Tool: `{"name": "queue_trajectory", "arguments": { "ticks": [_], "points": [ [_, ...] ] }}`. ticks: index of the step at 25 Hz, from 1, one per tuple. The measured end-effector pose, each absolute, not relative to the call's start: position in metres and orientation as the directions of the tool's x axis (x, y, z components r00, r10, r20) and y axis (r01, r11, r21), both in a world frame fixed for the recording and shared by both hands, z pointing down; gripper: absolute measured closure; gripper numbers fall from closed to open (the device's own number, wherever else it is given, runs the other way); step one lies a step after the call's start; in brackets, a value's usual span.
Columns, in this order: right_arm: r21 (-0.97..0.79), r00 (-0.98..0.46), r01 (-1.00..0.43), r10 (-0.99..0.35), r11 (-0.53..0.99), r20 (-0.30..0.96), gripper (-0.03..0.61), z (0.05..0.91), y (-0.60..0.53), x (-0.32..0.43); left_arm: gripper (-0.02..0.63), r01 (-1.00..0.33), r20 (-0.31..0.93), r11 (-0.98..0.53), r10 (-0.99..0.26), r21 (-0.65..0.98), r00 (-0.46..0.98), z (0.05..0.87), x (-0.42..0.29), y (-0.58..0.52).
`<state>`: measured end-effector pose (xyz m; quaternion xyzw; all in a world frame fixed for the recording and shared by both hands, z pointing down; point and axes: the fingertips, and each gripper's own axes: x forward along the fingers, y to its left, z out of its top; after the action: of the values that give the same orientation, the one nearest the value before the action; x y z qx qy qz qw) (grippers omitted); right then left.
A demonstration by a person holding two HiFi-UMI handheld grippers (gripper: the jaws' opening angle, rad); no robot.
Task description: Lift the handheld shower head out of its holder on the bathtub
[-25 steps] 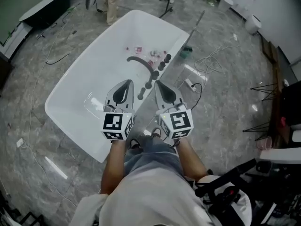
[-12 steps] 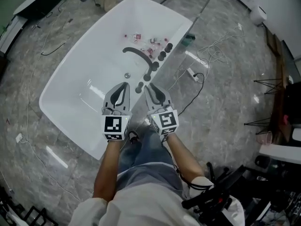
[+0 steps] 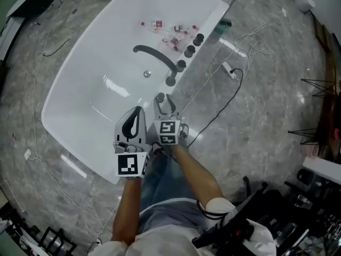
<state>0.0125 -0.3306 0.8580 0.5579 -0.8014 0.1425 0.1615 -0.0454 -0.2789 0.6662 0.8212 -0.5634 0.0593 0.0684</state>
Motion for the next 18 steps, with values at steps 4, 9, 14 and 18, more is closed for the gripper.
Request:
{"name": "queue_trajectory", "arguments": {
  "ticks": [4,9,14,18],
  "points": [
    [0.022,-0.314,-0.933,-0.839,0.360,0.446,0.437,0.869,-0.364,0.003,0.595,-0.937,0.186,-0.345,-0.919,0.050,0.349,0.680,-0.055,-0.307],
    [0.040,-0.330,-0.919,-0.820,0.393,0.467,0.443,0.858,-0.374,-0.014,0.595,-0.943,0.195,-0.329,-0.923,0.051,0.333,0.673,-0.071,-0.322],
    [0.022,-0.385,-0.903,-0.832,0.428,0.400,0.445,0.787,-0.363,-0.031,0.595,-0.950,0.171,-0.308,-0.935,0.048,0.311,0.635,-0.100,-0.321],
    [0.013,-0.443,-0.883,-0.840,0.470,0.314,0.445,0.689,-0.332,-0.041,0.596,-0.948,0.110,-0.313,-0.942,0.060,0.318,0.578,-0.114,-0.298]
  ]
}}
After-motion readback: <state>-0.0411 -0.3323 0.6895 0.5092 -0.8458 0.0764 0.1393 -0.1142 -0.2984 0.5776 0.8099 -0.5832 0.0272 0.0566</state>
